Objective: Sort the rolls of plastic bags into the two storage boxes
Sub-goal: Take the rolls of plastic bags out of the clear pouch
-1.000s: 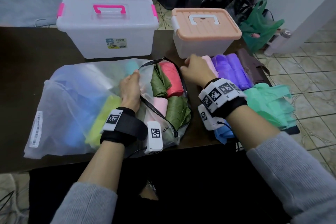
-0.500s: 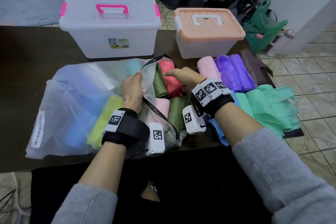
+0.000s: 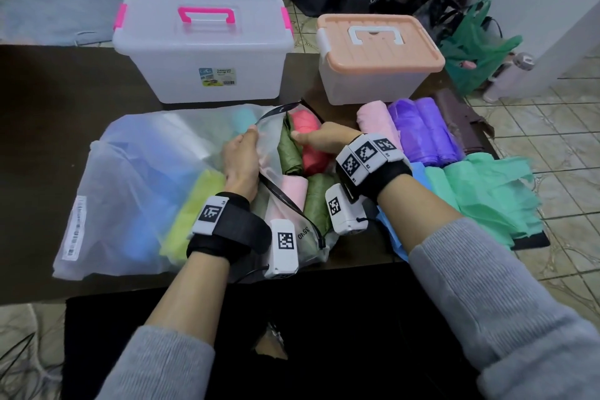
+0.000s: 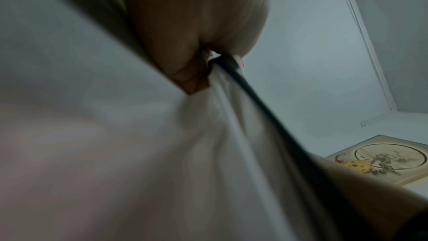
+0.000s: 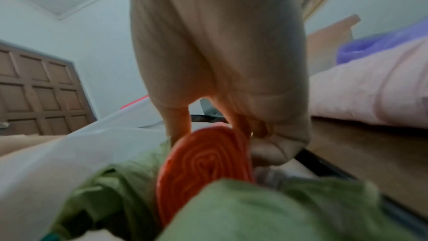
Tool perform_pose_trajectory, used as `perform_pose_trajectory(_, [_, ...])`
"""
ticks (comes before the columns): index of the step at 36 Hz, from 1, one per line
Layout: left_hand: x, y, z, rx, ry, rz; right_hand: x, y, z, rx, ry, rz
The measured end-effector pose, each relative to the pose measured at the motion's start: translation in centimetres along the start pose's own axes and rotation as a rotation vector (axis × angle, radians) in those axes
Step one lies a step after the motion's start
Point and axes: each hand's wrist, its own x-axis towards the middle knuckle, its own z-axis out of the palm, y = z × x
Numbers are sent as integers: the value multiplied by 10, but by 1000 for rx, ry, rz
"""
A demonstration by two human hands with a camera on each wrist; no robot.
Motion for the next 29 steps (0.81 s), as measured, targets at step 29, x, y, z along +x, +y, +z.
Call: perform_pose_trajectory(29, [-2,2,-2,-12,-25,-27,-35,95,-127,486,326,143])
